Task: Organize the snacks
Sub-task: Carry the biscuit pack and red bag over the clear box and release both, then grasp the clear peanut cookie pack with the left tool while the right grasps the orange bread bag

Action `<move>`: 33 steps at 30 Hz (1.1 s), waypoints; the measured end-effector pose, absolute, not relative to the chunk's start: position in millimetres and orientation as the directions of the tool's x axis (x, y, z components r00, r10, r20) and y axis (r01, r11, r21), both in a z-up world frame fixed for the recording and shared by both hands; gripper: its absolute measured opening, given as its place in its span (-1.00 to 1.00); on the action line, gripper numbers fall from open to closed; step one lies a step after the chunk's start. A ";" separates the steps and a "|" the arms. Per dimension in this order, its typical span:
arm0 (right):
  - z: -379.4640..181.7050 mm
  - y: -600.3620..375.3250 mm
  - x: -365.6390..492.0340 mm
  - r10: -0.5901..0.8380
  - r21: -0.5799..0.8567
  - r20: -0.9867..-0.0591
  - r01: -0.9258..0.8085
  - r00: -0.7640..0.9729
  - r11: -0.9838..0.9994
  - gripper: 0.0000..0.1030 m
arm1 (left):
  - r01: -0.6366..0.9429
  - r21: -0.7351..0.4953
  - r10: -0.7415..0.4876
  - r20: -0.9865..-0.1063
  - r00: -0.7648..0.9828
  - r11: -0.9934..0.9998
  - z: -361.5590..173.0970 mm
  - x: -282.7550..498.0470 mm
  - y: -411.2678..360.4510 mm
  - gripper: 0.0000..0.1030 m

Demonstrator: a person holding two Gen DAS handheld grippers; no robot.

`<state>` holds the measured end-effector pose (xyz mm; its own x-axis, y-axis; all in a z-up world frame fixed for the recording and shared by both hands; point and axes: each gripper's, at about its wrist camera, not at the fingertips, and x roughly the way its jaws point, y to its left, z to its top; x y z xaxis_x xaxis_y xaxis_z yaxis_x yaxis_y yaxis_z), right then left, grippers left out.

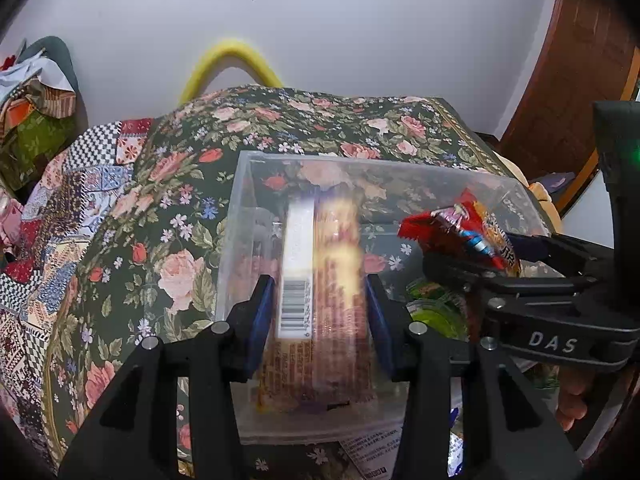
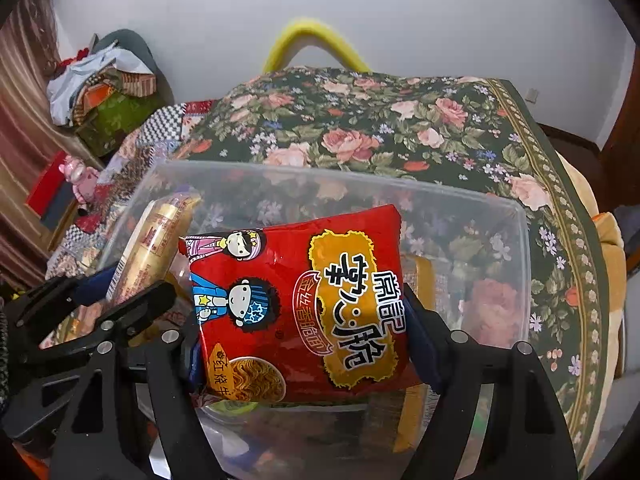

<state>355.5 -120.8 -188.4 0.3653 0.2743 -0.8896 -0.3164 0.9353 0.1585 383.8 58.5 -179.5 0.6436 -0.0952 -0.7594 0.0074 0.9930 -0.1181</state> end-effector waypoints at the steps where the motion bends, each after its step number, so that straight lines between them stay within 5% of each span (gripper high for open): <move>1: -188.6 -121.1 355.5 0.273 0.158 -0.891 -0.316 0.363 0.936 0.51 | 0.008 -0.114 -0.092 -0.758 0.645 0.993 -178.8 383.6 58.1 -0.12; 9: -177.7 -130.9 349.4 0.264 0.156 -0.890 -0.295 0.373 0.943 0.59 | 0.005 -0.160 -0.126 -0.760 0.638 0.987 -170.1 373.5 65.9 -0.08; 33: -112.6 -159.1 242.4 0.286 0.106 -0.828 -0.366 0.482 0.924 0.67 | 0.032 -0.131 -0.119 -0.731 0.672 0.991 -118.7 257.8 65.9 0.56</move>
